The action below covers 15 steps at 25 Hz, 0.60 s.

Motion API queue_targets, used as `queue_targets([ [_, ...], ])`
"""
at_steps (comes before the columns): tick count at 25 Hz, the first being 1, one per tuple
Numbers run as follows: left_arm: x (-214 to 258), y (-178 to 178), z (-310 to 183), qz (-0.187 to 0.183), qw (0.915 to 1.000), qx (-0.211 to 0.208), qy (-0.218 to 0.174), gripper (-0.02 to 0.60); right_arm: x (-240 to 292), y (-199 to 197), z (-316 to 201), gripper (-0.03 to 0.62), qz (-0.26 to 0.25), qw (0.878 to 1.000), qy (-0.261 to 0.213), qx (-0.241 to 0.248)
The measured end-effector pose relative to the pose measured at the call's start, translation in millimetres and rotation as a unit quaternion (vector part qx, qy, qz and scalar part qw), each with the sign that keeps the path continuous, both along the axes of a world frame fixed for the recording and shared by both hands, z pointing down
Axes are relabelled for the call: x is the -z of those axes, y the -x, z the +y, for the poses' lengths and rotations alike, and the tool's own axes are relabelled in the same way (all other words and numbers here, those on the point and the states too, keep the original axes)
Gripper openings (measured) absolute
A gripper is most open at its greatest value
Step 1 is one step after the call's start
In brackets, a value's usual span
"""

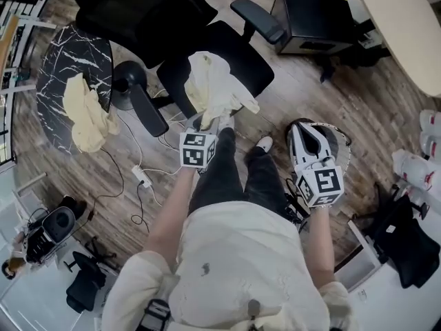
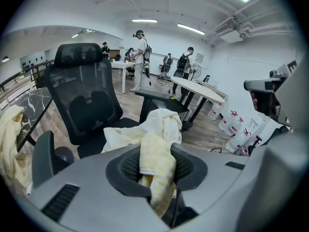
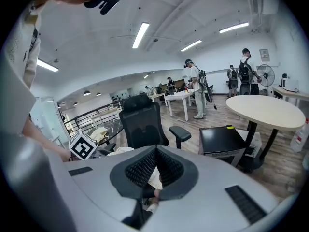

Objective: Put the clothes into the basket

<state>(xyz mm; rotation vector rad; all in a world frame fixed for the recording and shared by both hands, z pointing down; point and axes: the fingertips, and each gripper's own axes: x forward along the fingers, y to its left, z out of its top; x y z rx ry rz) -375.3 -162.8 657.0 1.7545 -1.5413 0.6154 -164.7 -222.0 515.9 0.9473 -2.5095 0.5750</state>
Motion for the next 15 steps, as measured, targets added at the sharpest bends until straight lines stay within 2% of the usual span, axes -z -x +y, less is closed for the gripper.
queue_targets([
  [3,14.3,1.1,5.5,0.001,1.0000,-0.007,0.002,0.114,11.4,1.3,1.5,0.008,-0.005,1.000,0.006,-0.013],
  [8,42.2,0.9,7.0,0.019,0.9998,0.004,-0.008,0.114,32.9,2.4,1.0,0.008,-0.015,0.999,0.003,-0.033],
  [15,79.5,5.5,18.4,0.022,0.9996,-0.001,-0.015,0.114,52.3,1.4,13.8,0.008,-0.007,0.999,0.004,-0.042],
])
